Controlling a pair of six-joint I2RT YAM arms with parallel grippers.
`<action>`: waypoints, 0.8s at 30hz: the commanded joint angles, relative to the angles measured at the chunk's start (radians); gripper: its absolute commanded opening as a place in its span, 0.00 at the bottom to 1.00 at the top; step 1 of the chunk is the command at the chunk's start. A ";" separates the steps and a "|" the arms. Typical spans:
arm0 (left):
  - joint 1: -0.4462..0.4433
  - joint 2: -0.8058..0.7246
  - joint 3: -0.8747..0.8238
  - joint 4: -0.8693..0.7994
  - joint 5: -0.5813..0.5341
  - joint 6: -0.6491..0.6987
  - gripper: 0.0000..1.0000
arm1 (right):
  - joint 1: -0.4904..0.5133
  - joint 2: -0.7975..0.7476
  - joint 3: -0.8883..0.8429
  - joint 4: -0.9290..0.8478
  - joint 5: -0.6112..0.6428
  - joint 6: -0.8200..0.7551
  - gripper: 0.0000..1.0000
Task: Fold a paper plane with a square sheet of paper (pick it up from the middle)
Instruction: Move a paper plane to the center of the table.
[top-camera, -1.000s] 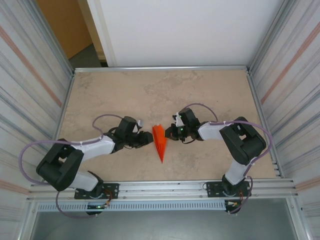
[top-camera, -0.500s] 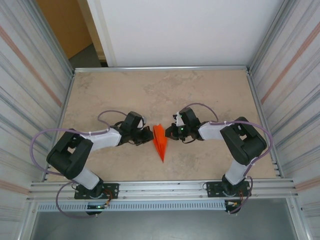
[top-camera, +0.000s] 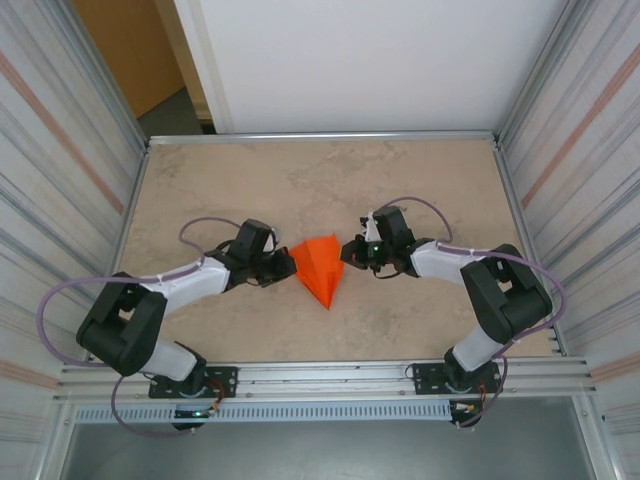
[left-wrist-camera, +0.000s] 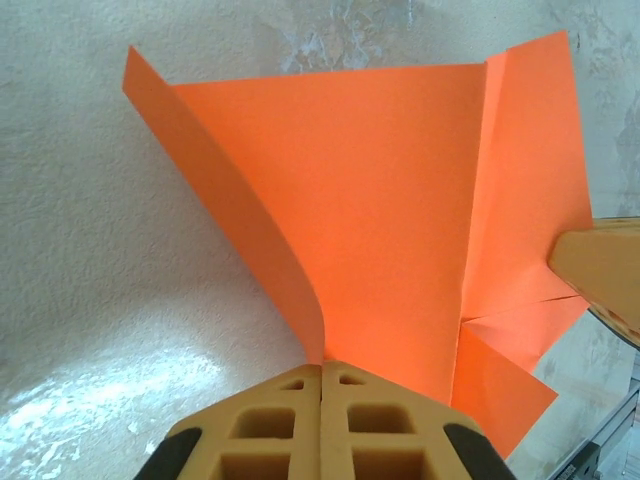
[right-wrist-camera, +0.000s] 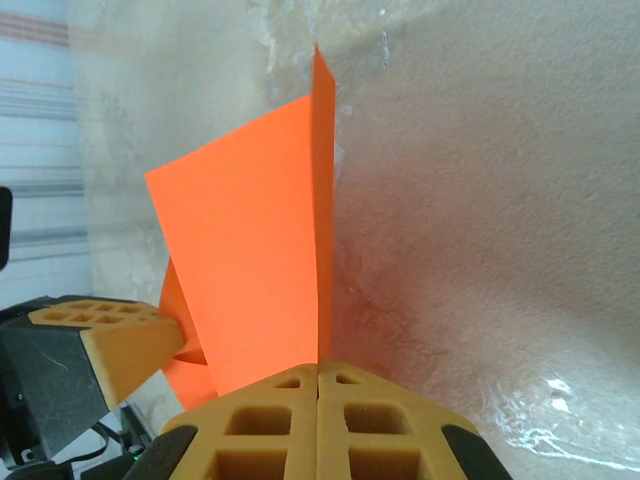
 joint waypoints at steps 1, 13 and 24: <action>0.010 -0.022 -0.028 -0.026 -0.005 0.027 0.01 | -0.008 -0.004 -0.011 -0.020 0.017 -0.019 0.01; 0.010 0.036 -0.080 0.055 0.044 0.041 0.09 | -0.007 0.121 -0.024 0.060 -0.058 0.002 0.04; 0.011 0.066 -0.060 0.031 0.037 0.064 0.11 | -0.002 0.147 -0.013 0.059 -0.067 -0.005 0.05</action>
